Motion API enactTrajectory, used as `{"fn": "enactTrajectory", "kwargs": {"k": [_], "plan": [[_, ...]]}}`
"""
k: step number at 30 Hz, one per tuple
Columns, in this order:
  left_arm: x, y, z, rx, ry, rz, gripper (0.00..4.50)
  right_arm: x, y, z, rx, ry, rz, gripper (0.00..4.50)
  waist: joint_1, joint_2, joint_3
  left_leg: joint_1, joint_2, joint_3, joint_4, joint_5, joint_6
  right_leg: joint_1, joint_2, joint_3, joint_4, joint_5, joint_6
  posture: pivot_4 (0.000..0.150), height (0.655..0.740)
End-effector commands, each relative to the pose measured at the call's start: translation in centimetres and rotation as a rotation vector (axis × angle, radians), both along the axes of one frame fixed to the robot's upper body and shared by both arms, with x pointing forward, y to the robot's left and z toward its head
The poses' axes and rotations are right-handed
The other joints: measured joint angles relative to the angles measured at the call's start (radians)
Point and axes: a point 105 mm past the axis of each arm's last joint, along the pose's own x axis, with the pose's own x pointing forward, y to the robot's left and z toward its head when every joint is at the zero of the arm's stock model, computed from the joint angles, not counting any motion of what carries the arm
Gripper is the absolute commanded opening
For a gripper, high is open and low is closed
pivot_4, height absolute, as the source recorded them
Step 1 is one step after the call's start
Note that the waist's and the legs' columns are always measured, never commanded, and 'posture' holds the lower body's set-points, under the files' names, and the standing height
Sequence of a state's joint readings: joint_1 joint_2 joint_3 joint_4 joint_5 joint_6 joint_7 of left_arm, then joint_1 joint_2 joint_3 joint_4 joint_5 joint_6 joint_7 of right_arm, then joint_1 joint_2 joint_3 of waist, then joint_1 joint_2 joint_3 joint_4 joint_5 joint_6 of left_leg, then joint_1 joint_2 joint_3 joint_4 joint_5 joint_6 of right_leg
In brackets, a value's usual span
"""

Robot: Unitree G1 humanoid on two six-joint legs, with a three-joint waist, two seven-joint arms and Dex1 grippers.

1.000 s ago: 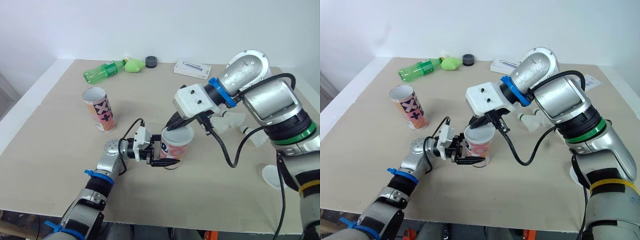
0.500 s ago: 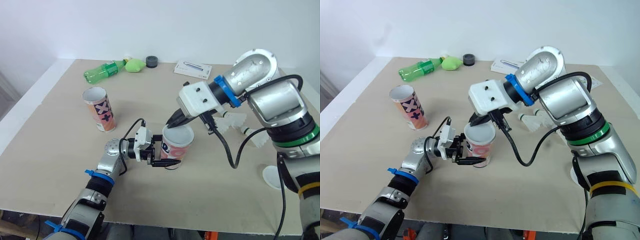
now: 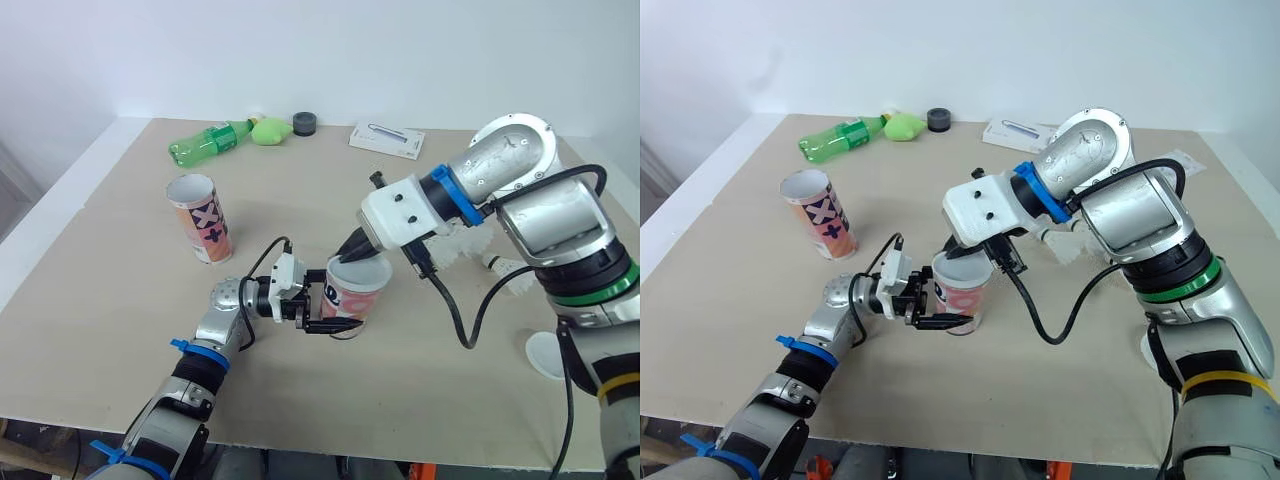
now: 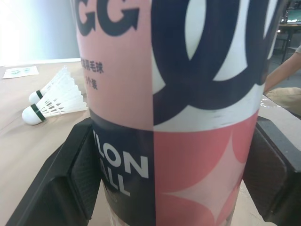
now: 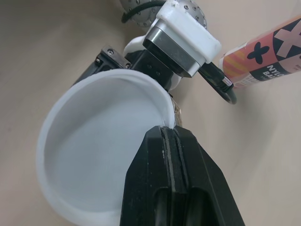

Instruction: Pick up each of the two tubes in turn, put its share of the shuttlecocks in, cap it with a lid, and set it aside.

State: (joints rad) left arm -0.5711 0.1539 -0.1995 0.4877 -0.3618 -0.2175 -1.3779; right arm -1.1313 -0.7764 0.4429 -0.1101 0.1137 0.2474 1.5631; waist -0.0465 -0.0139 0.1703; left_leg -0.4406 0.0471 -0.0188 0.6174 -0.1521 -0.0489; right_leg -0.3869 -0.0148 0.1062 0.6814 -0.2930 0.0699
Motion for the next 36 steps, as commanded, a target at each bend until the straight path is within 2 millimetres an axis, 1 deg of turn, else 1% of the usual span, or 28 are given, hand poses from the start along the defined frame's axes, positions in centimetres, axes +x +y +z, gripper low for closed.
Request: {"fn": "enactTrajectory", "kwargs": {"k": [1,9,14,21,22,25,29,36], "plan": [[-0.1,0.4,-1.5,0.063,0.025,0.012,3.73,0.3,-0.2,1.1,0.003,-0.036,-0.015,0.08,0.000,0.000,0.000,0.000,0.000,0.000,0.000,0.000,0.000,0.000,0.000,0.000,0.000,0.000,0.000,0.150,0.7294],[0.0,0.5,-1.5,0.067,0.025,0.012,3.73,0.3,0.1,1.9,0.034,-0.044,-0.012,0.08,0.000,0.000,0.000,0.000,0.000,0.000,0.000,0.000,0.000,0.000,0.000,0.000,0.000,0.001,0.000,0.150,0.7294],[-0.1,0.5,-1.5,0.068,0.026,0.010,3.73,0.2,0.2,2.7,0.067,-0.053,-0.014,0.08,0.000,0.000,0.000,0.000,0.000,0.000,0.000,0.000,0.000,0.000,0.000,0.000,0.000,0.001,0.000,0.150,0.7294],[-0.2,0.5,-1.6,0.071,0.029,0.005,3.73,0.1,0.3,2.8,0.075,-0.049,-0.011,0.08,0.000,0.000,0.000,0.000,0.000,0.000,0.000,0.000,0.000,-0.001,0.000,0.000,0.000,0.000,-0.001,0.150,0.7294],[-0.2,0.5,-1.6,0.071,0.028,0.005,3.73,0.1,0.3,2.8,0.077,-0.046,-0.012,0.08,0.000,0.000,0.000,0.000,0.000,0.000,0.000,0.000,0.000,-0.001,0.000,0.000,0.000,0.000,-0.001,0.150,0.7294],[-0.1,0.5,-1.5,0.070,0.027,0.008,3.73,0.4,-0.1,1.7,0.048,-0.038,-0.028,0.08,0.000,0.000,0.000,0.000,0.000,0.000,0.000,0.000,0.000,-0.001,0.000,0.000,0.000,0.000,-0.001,0.150,0.7294],[-0.1,0.5,-1.5,0.069,0.027,0.012,3.73,0.1,-0.5,0.9,0.030,-0.015,-0.029,0.08,0.000,0.000,0.000,0.000,0.000,0.000,0.000,0.000,0.000,-0.001,0.000,0.000,0.000,0.000,0.000,0.150,0.7294],[-0.2,0.5,-1.6,0.067,0.031,0.013,3.73,-0.4,-0.8,0.7,0.035,-0.021,-0.033,0.08,0.000,0.000,0.000,0.000,0.000,0.000,0.000,0.000,0.000,0.000,0.000,0.000,0.000,0.000,0.000,0.150,0.7294]]}}
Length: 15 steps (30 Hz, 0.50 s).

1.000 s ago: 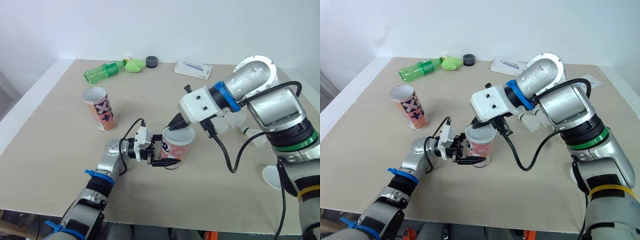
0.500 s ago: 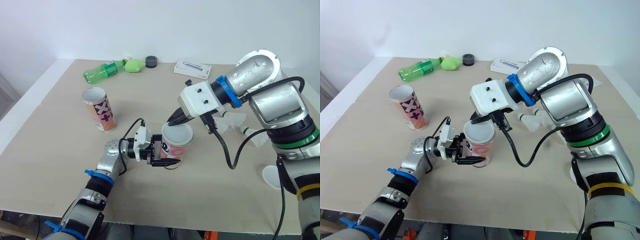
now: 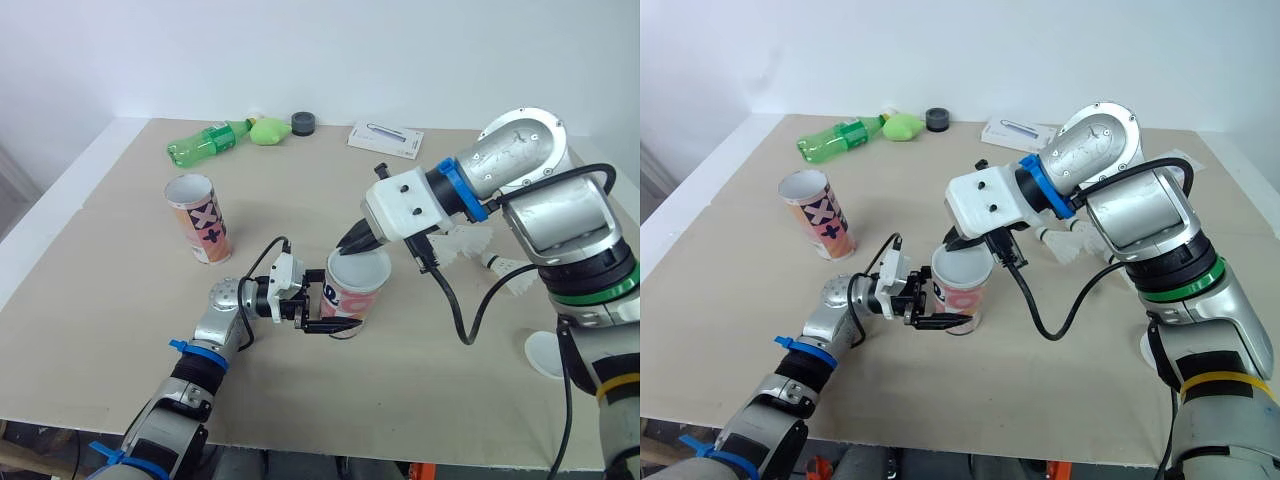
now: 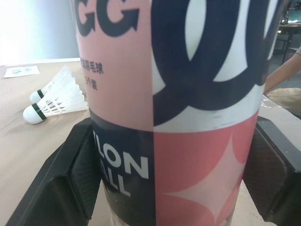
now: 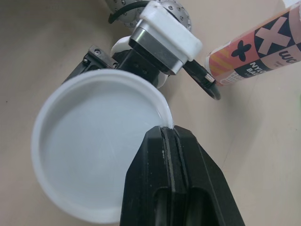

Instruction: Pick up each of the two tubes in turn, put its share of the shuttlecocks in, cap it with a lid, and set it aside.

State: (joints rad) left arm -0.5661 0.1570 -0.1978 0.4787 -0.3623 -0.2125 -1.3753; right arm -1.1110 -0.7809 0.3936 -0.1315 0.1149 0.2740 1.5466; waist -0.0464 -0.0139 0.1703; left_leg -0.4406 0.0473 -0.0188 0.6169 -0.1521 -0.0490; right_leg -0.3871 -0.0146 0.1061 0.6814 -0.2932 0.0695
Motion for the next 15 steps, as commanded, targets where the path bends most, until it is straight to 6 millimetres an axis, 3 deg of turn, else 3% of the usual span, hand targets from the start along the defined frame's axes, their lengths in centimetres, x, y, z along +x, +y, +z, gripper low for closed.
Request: {"fn": "enactTrajectory", "kwargs": {"k": [1,15], "plan": [[-0.2,0.4,-1.6,0.068,0.031,0.009,3.73,-0.5,-0.4,0.1,-0.008,-0.008,-0.006,0.08,0.000,0.000,0.000,0.000,0.000,0.000,0.000,0.000,0.000,0.000,0.000,0.000,0.000,0.000,0.000,0.150,0.7294],[-0.2,0.5,-1.6,0.076,0.034,0.004,3.73,-0.8,1.5,0.4,0.064,-0.001,0.021,0.08,-0.001,0.000,0.000,0.000,0.000,0.000,0.000,0.000,0.000,0.000,0.000,0.000,0.000,0.000,0.000,0.150,0.7294]]}}
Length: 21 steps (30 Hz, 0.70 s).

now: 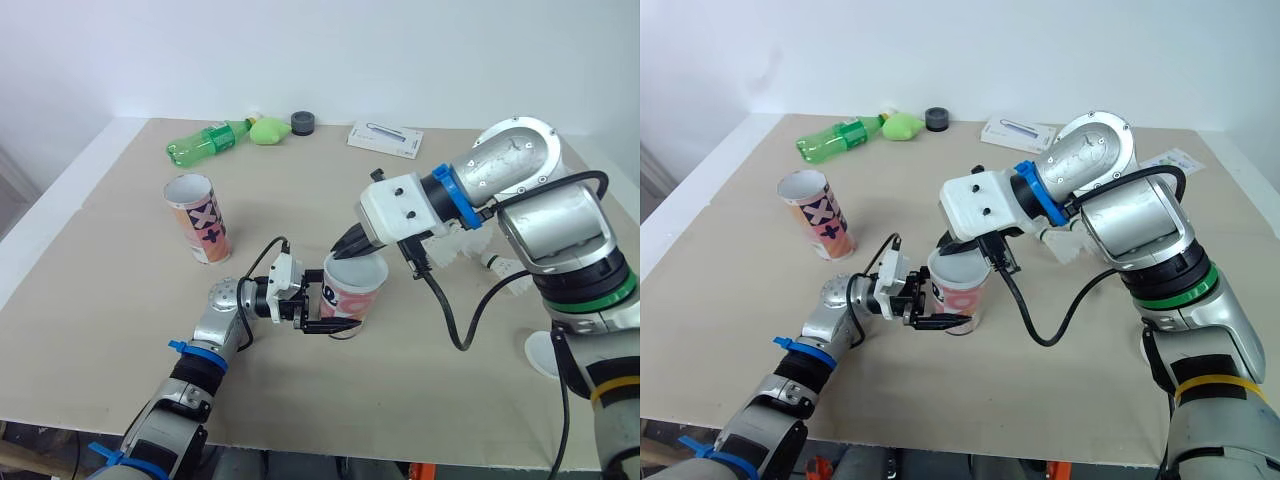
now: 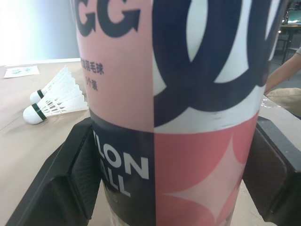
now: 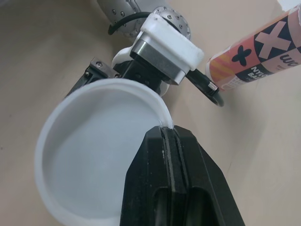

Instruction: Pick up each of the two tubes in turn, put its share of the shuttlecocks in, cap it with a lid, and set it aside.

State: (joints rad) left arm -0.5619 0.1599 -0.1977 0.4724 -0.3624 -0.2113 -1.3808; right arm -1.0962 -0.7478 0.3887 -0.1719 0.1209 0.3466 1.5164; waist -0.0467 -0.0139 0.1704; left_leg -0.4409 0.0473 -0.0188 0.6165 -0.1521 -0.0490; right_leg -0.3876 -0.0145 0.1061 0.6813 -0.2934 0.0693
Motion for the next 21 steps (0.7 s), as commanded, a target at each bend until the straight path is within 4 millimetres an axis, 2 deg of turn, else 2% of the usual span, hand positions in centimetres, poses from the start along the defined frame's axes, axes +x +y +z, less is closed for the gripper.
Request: {"fn": "enactTrajectory", "kwargs": {"k": [1,21], "plan": [[-0.1,0.4,-1.6,0.075,0.036,0.009,3.73,-0.4,0.7,0.6,0.025,-0.033,0.028,0.08,0.000,0.000,0.000,0.000,0.000,0.000,0.000,0.000,0.000,0.000,0.000,0.000,0.000,0.000,0.000,0.150,0.7294],[0.2,0.6,-1.4,0.065,0.050,0.022,3.73,0.2,-0.1,-0.1,-0.017,-0.161,-0.005,0.08,-0.001,0.000,0.000,0.001,0.001,0.000,0.000,0.000,0.000,0.000,0.002,0.000,0.000,0.000,-0.001,0.150,0.7294]]}}
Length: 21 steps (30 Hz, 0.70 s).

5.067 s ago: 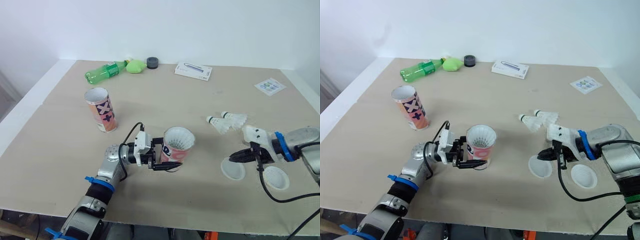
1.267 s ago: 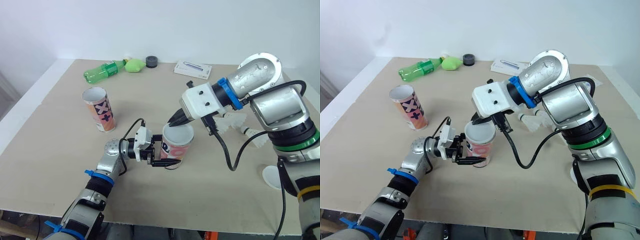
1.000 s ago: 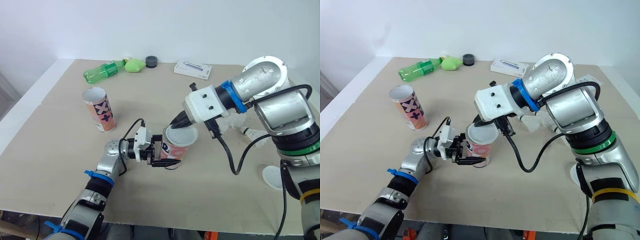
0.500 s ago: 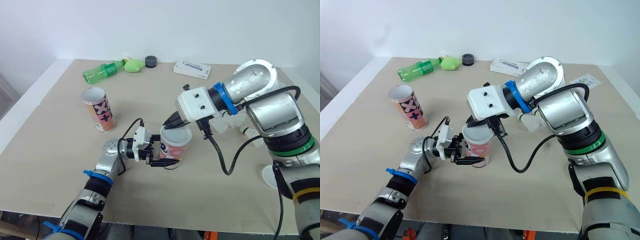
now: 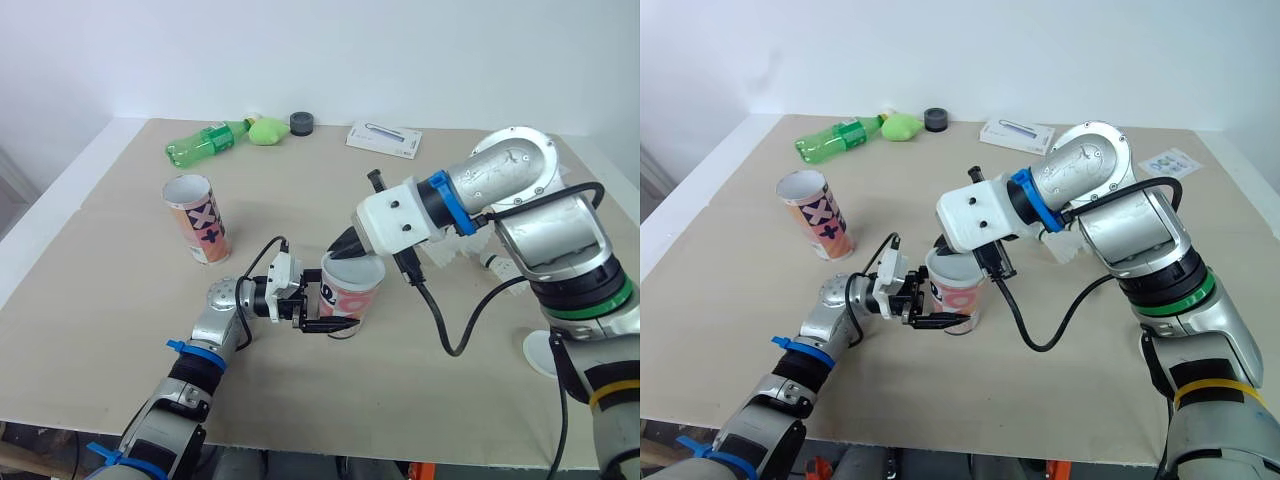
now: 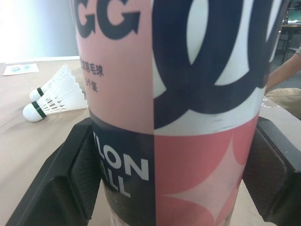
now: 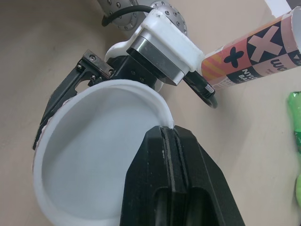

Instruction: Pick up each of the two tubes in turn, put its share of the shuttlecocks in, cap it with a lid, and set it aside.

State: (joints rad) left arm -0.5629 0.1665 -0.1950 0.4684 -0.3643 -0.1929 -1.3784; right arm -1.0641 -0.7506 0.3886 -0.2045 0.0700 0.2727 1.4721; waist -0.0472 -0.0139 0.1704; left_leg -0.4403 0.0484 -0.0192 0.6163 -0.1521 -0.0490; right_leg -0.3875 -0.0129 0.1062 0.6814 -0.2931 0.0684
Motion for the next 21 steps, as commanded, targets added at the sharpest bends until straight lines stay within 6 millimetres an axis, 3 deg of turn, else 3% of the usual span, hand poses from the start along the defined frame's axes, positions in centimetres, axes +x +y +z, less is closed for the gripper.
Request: {"fn": "enactTrajectory", "kwargs": {"k": [1,11,14,19,20,21], "plan": [[0.2,0.4,-1.4,0.060,0.038,0.018,3.73,0.1,-0.3,0.2,-0.017,-0.076,-0.022,0.08,0.000,0.000,0.000,0.000,0.000,0.000,0.000,0.000,0.000,0.000,0.000,0.000,0.000,0.000,0.000,0.150,0.7294],[0.3,0.5,-1.4,0.068,0.039,0.018,3.73,0.0,-0.4,0.2,-0.018,-0.112,-0.032,0.08,0.000,0.000,0.000,0.000,0.000,0.000,0.000,0.000,0.000,0.000,0.000,0.000,0.000,0.000,0.000,0.150,0.7294],[0.3,0.5,-1.3,0.069,0.037,0.016,3.73,-0.1,-0.6,0.0,-0.021,-0.088,-0.036,0.91,0.000,0.000,0.000,0.000,0.000,0.000,0.000,0.000,0.000,0.000,0.000,0.000,0.000,0.000,0.000,0.150,0.7294],[0.2,0.4,-1.4,0.071,0.038,0.010,3.73,0.1,-0.9,1.0,0.022,-0.083,-0.061,3.07,0.000,0.000,0.000,0.000,0.000,0.000,0.000,0.000,0.000,0.000,0.000,0.000,0.000,0.000,0.000,0.150,0.7294],[0.2,0.4,-1.4,0.072,0.038,0.008,3.73,0.1,-1.0,1.3,0.034,-0.081,-0.068,3.37,0.000,0.000,0.000,0.000,0.000,0.000,0.000,0.000,0.000,0.000,0.000,0.000,0.000,0.000,0.000,0.150,0.7294],[0.1,0.3,-1.4,0.072,0.039,0.006,3.73,0.2,-1.1,1.7,0.042,-0.082,-0.073,3.37,0.000,0.000,0.000,0.000,0.000,0.000,0.000,0.000,0.000,0.000,0.000,0.000,0.000,0.000,0.000,0.150,0.7294]]}}
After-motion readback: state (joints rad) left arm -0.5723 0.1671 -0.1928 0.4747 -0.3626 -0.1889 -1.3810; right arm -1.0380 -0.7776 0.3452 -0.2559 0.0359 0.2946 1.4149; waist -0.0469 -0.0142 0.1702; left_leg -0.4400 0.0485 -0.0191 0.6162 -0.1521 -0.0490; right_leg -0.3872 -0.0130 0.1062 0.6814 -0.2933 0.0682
